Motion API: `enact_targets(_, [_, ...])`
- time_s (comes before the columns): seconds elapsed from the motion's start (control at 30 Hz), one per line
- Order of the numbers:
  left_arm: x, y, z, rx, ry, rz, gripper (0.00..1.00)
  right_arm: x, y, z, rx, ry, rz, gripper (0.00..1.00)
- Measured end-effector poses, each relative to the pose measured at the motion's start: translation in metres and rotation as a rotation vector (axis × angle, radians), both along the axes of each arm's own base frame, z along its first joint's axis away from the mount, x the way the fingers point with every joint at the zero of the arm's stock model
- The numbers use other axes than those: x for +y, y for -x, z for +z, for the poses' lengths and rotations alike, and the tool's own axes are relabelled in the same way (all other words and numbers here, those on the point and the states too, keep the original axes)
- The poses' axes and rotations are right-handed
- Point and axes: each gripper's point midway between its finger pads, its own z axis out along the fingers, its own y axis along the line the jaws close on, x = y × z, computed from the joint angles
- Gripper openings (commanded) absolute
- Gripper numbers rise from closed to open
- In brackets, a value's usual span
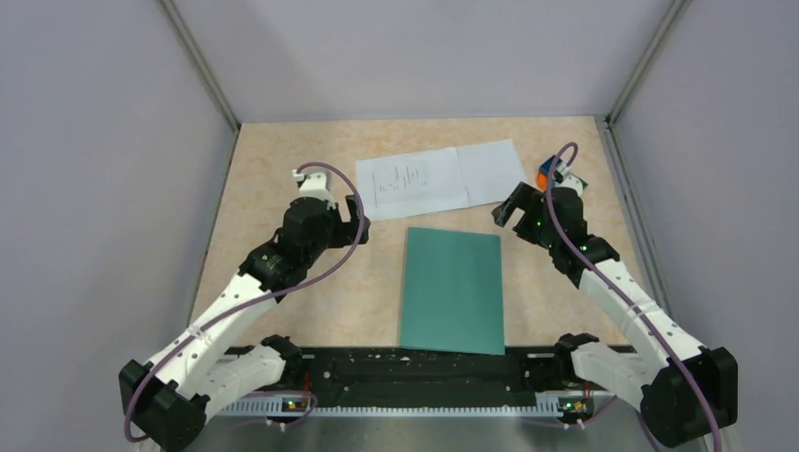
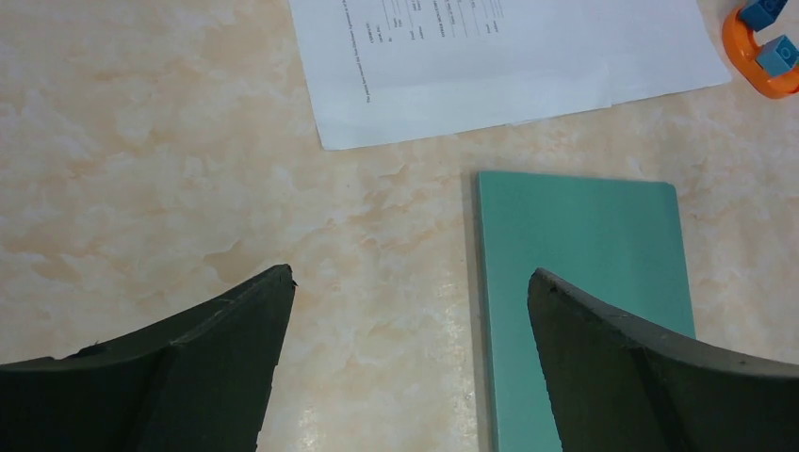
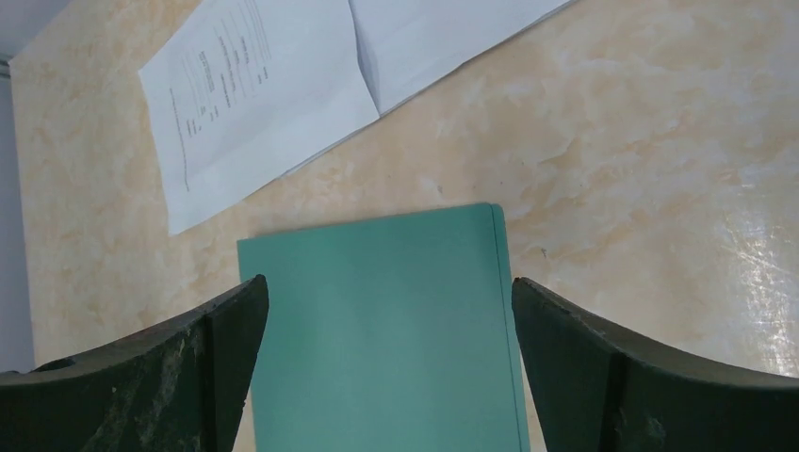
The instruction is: Put the files into the folder
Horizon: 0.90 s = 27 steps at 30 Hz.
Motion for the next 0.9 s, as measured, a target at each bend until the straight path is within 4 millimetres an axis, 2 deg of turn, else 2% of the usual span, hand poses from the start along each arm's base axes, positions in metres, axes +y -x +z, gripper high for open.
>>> enact_targets(0.3, [-0.006,0.001,-0.004,0.038,0.016,-0.008,0.98,0.000,0.008,-0.011,0.081,-0.007,-0.013,0.99])
enact_targets(0.6, [-0.033,0.007,-0.013,0.111,0.078,-0.126,0.98,0.017,0.031,-0.028,0.179,-0.049,0.103,0.99])
enact_targets(0.67, [-0.044,0.010,-0.022,0.147,0.112,-0.158,0.98,0.021,0.042,-0.041,0.206,-0.061,0.129,0.99])
enact_targets(0.8, [-0.062,0.024,-0.055,0.248,0.134,-0.214,0.97,0.029,0.070,-0.073,0.300,-0.049,0.171,0.99])
enact_targets(0.9, [-0.073,0.036,-0.077,0.323,0.139,-0.246,0.98,0.039,0.087,-0.086,0.337,-0.049,0.207,0.99])
